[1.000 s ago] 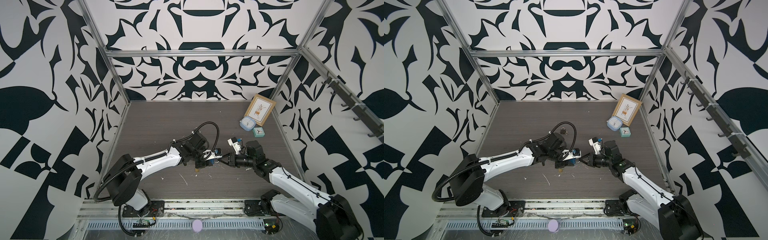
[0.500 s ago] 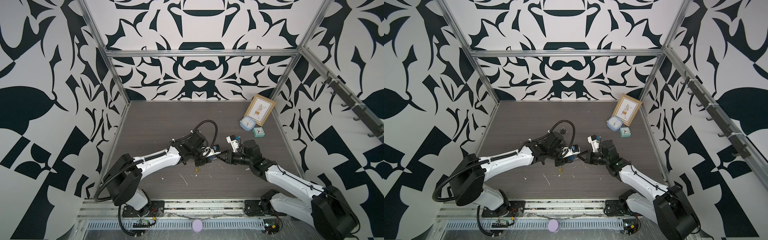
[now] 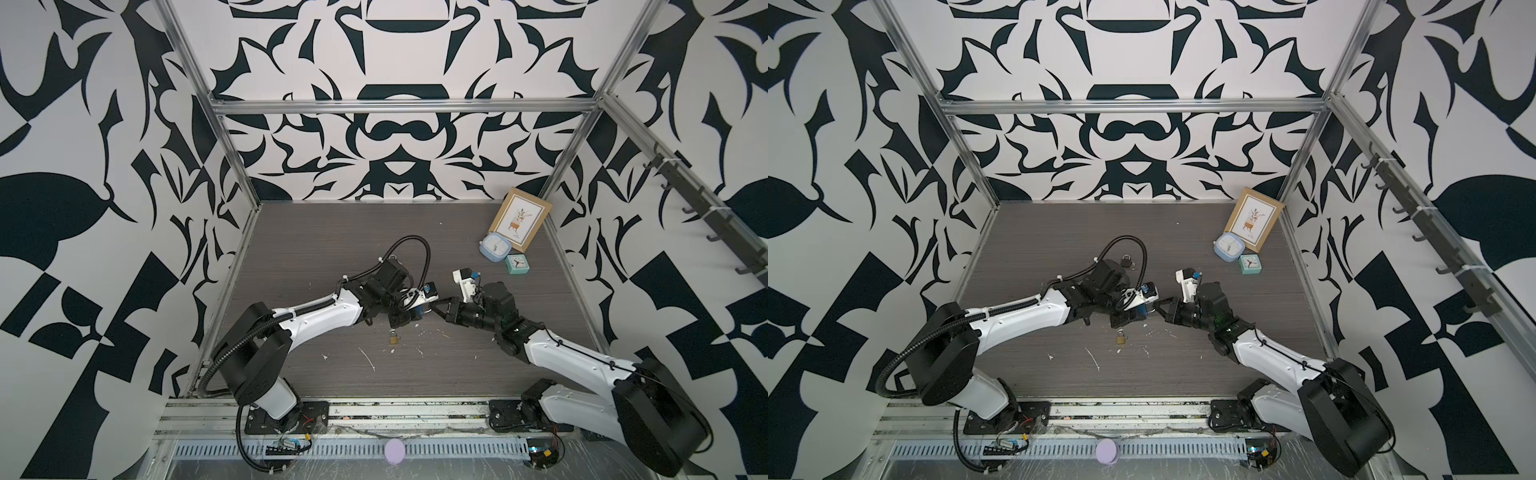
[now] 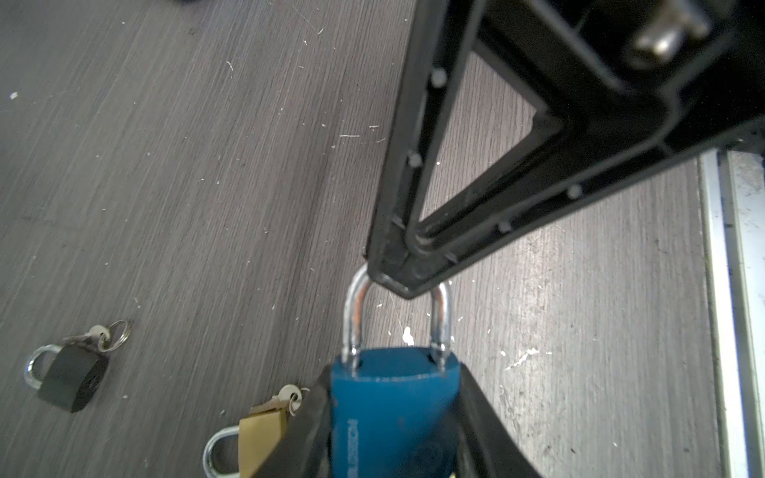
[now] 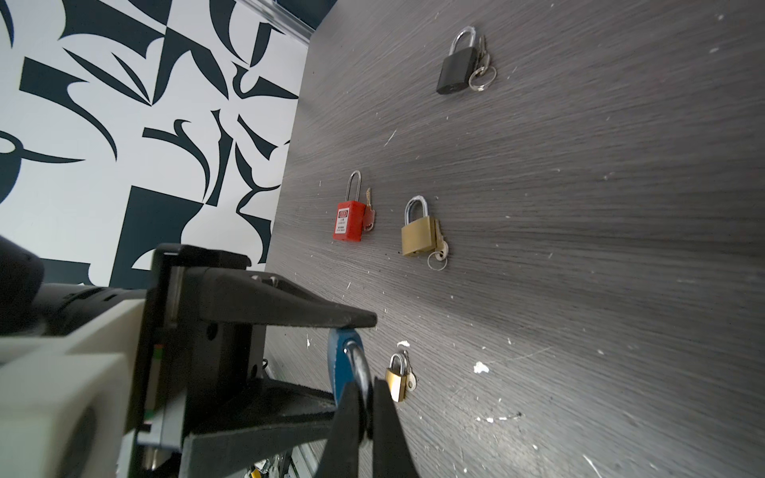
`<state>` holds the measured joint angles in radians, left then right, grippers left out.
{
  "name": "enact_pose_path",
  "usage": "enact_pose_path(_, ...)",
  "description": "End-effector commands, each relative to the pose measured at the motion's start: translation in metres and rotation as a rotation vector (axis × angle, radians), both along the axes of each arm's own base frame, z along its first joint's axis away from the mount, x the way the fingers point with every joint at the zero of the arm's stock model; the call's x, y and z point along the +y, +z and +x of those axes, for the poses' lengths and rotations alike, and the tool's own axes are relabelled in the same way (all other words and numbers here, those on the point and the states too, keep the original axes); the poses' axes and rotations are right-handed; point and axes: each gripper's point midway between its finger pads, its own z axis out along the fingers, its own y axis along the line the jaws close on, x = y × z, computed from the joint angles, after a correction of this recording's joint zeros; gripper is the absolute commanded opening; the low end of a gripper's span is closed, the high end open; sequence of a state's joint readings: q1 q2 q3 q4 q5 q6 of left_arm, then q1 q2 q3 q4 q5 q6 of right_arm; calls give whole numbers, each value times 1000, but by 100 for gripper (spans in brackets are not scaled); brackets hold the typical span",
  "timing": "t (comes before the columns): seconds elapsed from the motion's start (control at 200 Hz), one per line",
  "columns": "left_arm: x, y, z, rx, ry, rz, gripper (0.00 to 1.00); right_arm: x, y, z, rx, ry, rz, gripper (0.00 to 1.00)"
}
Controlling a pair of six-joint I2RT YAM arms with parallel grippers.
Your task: Lock with the key
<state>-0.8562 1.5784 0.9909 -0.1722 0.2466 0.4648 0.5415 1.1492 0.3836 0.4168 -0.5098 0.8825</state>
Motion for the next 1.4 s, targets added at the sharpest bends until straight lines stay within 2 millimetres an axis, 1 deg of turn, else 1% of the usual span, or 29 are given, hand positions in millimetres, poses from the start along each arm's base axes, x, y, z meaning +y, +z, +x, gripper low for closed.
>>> enact_pose_path(0.0,-75,219,34,-446,-100,-659,0,30,-36,-87,252,331,9,0)
enact_pose_path(0.19,-76,226,46,-471,-65,-681,0,34,-42,-91,267,343,11,0)
enact_pose_path(0.33,-70,232,58,-483,-22,-703,0,34,-46,-93,277,341,8,0)
enact_pose_path(0.58,-72,238,65,-500,-26,-732,0,40,-56,-99,307,367,12,0)
enact_pose_path(0.715,-73,246,70,-513,-34,-752,0,44,-61,-104,320,382,8,0)
enact_pose_path(0.945,-77,257,81,-531,-30,-781,0,50,-64,-108,330,403,8,0)
enact_pose_path(1.06,-77,261,83,-534,-35,-786,0,51,-67,-111,338,406,12,0)
enact_pose_path(1.155,-77,255,83,-522,-35,-771,0,51,-63,-110,324,412,14,0)
enact_pose_path(1.235,-74,243,85,-507,-14,-749,0,52,-56,-107,296,417,-3,0)
enact_pose_path(1.34,-67,213,90,-501,43,-685,0,47,-39,-94,231,392,-36,0)
enact_pose_path(1.395,-62,193,94,-469,97,-639,0,42,-23,-83,171,370,-55,0)
